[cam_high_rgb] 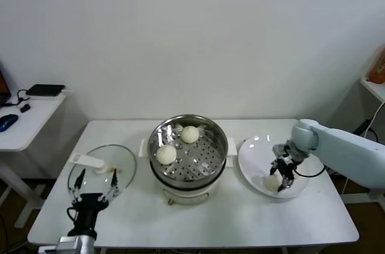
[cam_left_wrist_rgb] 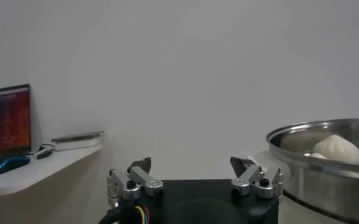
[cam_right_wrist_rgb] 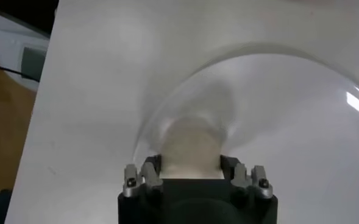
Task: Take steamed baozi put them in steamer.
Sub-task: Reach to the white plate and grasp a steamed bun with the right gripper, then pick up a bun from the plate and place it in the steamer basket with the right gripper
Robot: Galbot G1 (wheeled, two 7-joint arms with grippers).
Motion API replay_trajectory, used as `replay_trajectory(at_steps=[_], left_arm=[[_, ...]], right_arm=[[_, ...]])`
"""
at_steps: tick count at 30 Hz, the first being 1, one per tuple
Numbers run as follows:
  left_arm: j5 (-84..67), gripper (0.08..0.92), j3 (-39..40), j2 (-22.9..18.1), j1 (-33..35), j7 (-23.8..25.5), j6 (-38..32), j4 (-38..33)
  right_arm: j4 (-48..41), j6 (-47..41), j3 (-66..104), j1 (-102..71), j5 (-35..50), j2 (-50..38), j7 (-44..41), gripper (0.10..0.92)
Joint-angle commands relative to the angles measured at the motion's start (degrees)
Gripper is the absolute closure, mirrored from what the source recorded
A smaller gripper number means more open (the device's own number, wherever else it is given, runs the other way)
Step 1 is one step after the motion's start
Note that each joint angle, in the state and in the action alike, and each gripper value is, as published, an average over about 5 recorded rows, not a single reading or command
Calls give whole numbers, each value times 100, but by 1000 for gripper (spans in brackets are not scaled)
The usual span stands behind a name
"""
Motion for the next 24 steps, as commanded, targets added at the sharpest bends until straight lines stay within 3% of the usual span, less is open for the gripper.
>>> replay_trajectory(at_steps=[1,12,24], left_arm=[[-1,177,-4,-2,2,0,1,0],[-3,177,-6,3,-6,7,15,-13],[27,177,11,2,-14,8,58,-70]], right_arm=[[12,8,-5,74,31,-12,2,383],[672,310,-558,1233,319,-182,-76,388],[1678,1981,-1201,3461,-45,253,-10,382]])
